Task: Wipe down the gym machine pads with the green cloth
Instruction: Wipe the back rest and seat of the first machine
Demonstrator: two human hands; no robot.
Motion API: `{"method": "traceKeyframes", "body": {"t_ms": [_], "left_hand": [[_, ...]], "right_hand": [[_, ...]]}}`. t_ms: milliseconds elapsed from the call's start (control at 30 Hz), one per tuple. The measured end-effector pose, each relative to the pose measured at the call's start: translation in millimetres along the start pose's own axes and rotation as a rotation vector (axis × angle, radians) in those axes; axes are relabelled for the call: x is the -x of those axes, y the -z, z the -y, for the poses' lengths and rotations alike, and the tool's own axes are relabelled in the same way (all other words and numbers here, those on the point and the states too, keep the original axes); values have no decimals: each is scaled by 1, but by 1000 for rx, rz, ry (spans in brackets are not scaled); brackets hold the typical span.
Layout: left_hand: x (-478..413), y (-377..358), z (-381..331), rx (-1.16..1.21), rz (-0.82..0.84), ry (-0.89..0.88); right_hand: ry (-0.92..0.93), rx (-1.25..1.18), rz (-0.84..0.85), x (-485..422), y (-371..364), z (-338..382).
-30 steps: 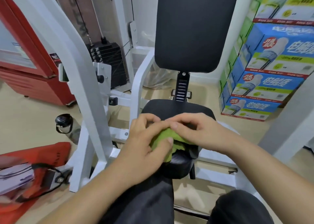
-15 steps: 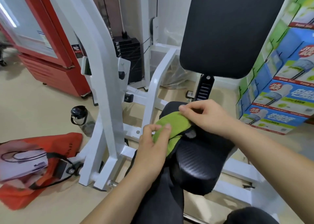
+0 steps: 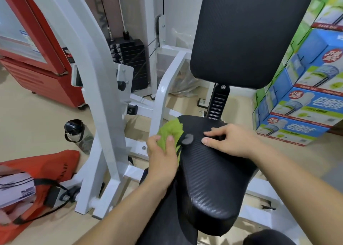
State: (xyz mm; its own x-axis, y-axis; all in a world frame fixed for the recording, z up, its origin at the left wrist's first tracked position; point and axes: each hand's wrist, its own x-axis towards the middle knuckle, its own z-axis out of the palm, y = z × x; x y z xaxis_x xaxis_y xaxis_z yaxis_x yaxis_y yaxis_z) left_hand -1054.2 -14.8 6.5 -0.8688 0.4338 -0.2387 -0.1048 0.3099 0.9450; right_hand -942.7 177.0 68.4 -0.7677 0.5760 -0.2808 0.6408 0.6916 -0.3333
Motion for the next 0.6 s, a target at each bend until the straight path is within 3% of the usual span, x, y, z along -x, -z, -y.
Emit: {"method": "traceKeyframes", "body": {"t_ms": [133,200,400,500,600], "left_hand": [[-16,2,-3,-65,20,-40],[-59,-4,-18,-216,35,-105],[-153,-56,-53,-750,290,-210],[-140,-68,-66,-1021,280,-296],[-79,-63,-79,-1161,327,-451]], "right_hand": [[-10,-45,-20,-1,1,-5],[-14,-62,-39,-2,0,-10],[-66,-40,-29,-6,2,-15],[-107,-109,77,-5,6,-13],[-140,-357,131,7,19,-5]]}}
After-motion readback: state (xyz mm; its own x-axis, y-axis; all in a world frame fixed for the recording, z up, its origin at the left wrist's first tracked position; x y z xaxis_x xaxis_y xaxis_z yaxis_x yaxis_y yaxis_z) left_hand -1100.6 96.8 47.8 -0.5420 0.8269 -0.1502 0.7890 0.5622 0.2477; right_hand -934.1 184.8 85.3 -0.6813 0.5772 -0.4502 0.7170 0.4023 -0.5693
